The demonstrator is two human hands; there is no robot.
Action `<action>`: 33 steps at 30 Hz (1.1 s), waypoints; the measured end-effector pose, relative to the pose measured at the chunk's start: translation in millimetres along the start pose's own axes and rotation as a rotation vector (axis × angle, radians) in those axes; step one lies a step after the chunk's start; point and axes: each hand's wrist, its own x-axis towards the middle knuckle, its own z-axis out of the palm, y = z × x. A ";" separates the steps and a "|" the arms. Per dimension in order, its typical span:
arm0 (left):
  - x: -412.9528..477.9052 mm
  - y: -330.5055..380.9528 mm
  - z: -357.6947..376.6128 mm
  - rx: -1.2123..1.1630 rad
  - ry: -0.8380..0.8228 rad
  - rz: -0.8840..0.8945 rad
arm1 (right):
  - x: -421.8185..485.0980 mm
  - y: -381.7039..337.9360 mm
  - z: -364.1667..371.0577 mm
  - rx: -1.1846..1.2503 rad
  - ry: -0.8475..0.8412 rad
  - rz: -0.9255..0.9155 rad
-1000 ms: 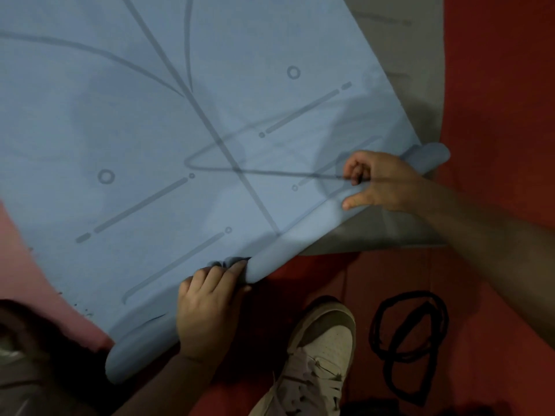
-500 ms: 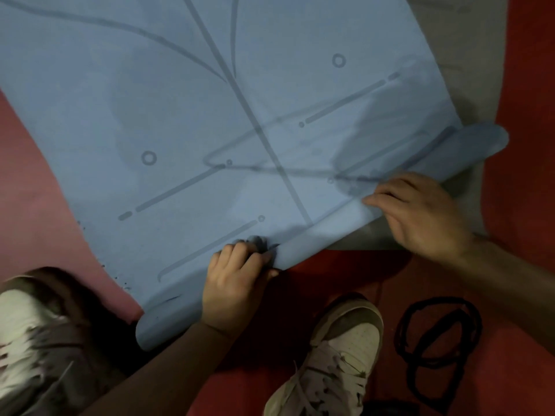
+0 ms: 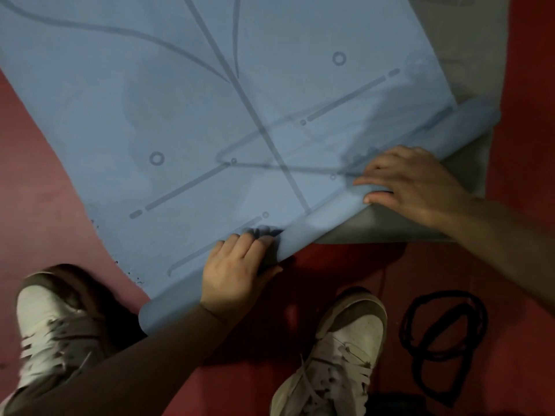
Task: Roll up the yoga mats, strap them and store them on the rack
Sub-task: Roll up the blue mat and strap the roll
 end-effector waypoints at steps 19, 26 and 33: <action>49.6 -4.1 -39.9 -0.198 -0.335 -0.219 | -17.3 -46.0 9.9 -0.085 0.292 -0.011; 33.6 -8.9 -32.5 -0.525 -0.196 -0.282 | 2.7 -39.2 4.7 0.014 0.154 0.103; 33.2 -14.8 -26.9 0.037 -0.071 -0.034 | 22.1 -59.2 -6.9 -0.049 0.167 0.164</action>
